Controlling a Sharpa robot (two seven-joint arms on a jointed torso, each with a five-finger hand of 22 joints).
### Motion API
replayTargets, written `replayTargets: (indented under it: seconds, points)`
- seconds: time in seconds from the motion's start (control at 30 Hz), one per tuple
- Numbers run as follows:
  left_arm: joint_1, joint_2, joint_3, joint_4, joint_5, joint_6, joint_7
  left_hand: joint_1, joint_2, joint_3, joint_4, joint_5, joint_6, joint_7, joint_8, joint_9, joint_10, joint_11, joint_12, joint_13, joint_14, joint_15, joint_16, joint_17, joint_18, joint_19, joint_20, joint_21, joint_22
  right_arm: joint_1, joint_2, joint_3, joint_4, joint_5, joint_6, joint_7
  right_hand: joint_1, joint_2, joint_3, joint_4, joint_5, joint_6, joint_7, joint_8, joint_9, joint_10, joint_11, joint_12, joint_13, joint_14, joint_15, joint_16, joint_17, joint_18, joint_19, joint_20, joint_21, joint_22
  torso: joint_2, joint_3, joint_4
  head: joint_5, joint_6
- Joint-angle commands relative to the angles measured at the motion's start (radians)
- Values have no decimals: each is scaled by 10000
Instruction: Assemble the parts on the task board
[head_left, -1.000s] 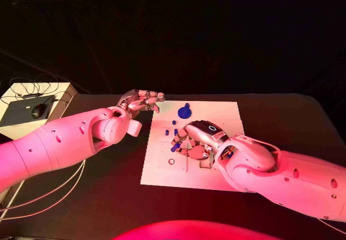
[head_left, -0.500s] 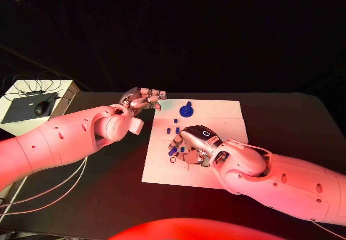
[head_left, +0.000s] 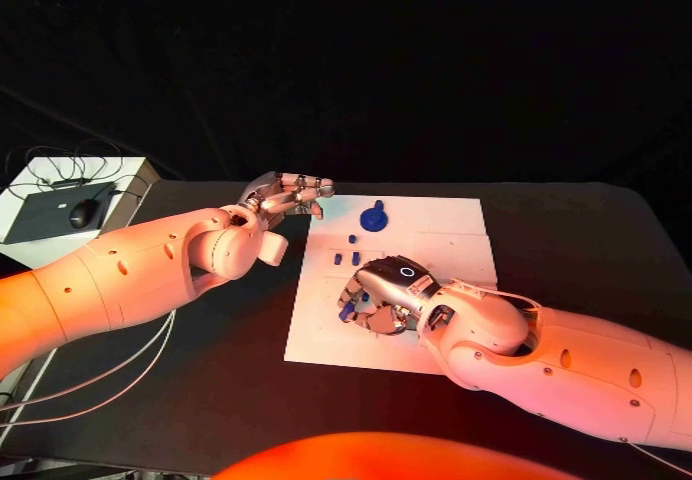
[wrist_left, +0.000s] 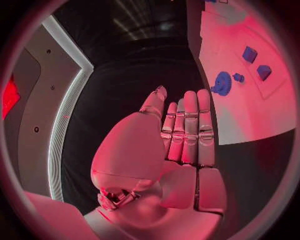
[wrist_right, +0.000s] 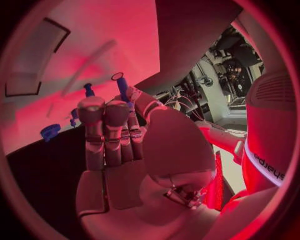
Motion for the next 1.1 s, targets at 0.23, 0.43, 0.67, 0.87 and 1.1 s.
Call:
replayTargets:
  seconds: [0.23,0.43,0.67,0.87,1.1]
  points:
    - [4,-12,7,38,42,82,37,24,93,-21,-36,-22,-5,-15,63,12,-80,-3,62,5,32,-20,-70,13,16,53,3,-32,16,-20,66,-33,-48,-241,573,-79,60,283,-4,-75,64,75,-11,74,149,383,-291,37,33,23,-57,-41,-9,100,552,-66,1,836,-1,-1,13,10,-38]
    - [4,-25,7,45,42,79,39,15,92,-22,-25,-20,-17,-11,60,12,-83,-1,64,5,32,-18,-73,14,17,57,4,-42,18,-28,70,-43,-115,-449,565,-238,63,291,-4,-85,67,72,-9,71,150,383,-290,36,33,21,-57,-41,-10,100,553,-67,2,838,-2,-7,3,7,-30]
    - [4,-33,7,47,42,76,38,15,92,-22,-25,-20,-17,-11,60,12,-83,-1,64,5,32,-18,-73,14,17,57,4,-42,18,-41,104,-46,-179,-604,484,-362,52,291,-6,-97,85,71,-8,71,151,379,-289,37,33,18,-56,-39,-10,98,553,-67,5,839,0,1,5,-14,-20]
    - [4,-35,7,50,42,80,34,15,92,-22,-25,-20,-17,-11,60,12,-83,-1,64,5,32,-18,-73,14,17,57,4,-42,18,-50,78,-46,-167,-695,376,-432,51,300,11,-115,77,74,-8,71,153,390,-291,36,33,25,-58,-30,-7,90,561,-69,72,854,2,-1,7,-16,-14]
    - [4,-42,7,52,42,84,30,15,92,-22,-25,-20,-17,-11,60,12,-83,-1,64,5,32,-18,-73,14,17,57,4,-42,18,-53,17,-46,-107,-687,406,-384,39,292,13,-125,71,85,-11,73,156,403,-296,38,34,19,-60,-25,-3,89,558,-70,75,855,-5,1,0,-2,-19]
